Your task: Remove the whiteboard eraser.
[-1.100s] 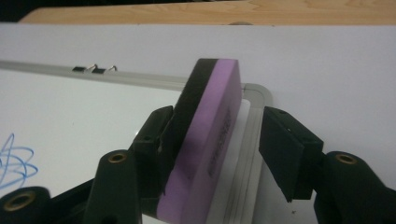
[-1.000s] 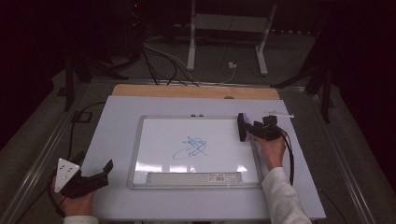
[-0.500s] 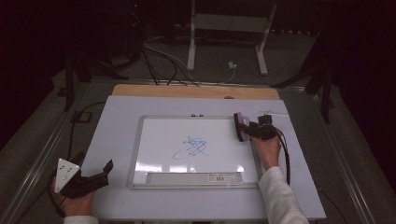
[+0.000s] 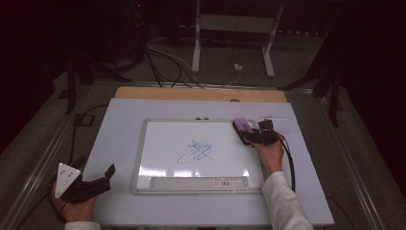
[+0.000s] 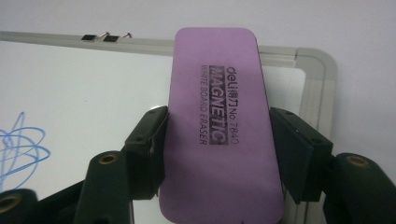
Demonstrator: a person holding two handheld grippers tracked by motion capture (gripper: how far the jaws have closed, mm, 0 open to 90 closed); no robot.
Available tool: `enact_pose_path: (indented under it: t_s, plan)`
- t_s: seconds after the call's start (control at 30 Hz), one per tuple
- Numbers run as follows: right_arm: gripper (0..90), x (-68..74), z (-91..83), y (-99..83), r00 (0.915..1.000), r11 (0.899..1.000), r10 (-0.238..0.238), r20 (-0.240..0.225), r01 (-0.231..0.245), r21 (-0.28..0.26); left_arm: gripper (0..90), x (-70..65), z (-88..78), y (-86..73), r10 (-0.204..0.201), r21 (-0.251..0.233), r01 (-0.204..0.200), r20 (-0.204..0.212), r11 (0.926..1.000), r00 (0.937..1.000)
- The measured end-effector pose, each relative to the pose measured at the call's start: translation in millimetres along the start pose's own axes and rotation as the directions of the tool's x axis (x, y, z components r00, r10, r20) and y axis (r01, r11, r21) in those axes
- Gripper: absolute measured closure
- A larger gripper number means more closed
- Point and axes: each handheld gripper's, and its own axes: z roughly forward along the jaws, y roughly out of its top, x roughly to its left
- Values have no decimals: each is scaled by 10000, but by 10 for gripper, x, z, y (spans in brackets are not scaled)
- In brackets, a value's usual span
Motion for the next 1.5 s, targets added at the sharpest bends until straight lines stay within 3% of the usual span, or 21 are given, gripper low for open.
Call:
enact_pose_path:
  t_s: [0.17,0.43,0.77,1.03,1.5]
  plan:
    - [413,17,2,3,9999,9998,-132,71,131,133,7,-6,0,1,28,-5,-28,14,10000,10000]
    - [414,59,-51,23,9986,9992,-316,435,327,-231,7,4,-13,-7,29,-7,-29,-8,10000,10000]
    - [414,147,-133,74,9979,9967,-581,293,596,-547,7,-3,-12,-14,86,39,-86,-46,10000,10000]
    - [414,313,-201,166,9953,9908,-951,161,962,-956,7,5,-21,-21,81,7,-81,-100,10000,9999]
    - [414,521,-215,176,9868,9817,-1616,-31,1604,-1030,7,2,-11,-35,128,92,-127,-130,9999,9998]
